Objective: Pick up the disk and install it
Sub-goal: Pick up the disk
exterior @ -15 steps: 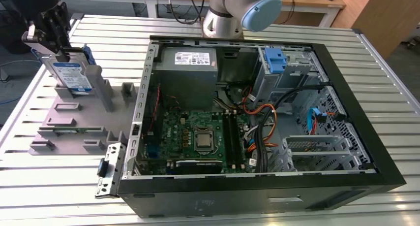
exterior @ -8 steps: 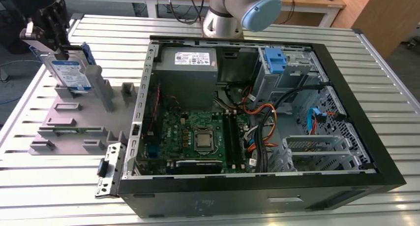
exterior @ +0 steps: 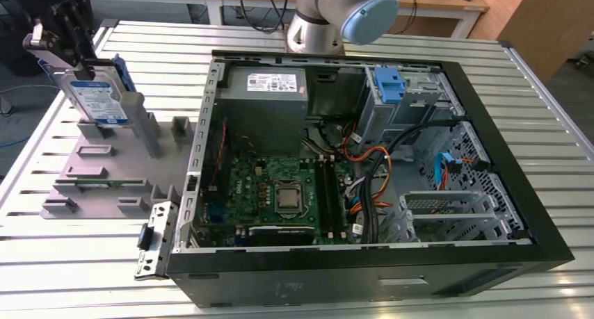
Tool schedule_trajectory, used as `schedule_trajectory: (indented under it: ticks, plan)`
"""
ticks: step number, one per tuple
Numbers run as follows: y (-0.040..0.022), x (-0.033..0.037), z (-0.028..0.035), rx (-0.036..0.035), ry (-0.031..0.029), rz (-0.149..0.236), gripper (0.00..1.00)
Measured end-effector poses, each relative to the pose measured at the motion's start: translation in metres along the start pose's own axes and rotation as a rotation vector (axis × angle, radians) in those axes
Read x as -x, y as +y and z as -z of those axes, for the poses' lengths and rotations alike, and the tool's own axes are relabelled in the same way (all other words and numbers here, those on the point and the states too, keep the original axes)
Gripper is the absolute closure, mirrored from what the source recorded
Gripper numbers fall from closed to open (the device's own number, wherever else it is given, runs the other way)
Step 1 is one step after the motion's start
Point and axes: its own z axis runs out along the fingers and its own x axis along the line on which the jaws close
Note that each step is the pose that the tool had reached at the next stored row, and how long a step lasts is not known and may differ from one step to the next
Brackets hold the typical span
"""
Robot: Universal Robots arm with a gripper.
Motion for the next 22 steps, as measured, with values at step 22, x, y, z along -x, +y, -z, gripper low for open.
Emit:
schedule_trajectory:
  ticks: [22]
  plan:
    - [0.0008, 0.0008, 0.0293, 0.0000, 0.0000, 0.000, 0.65]
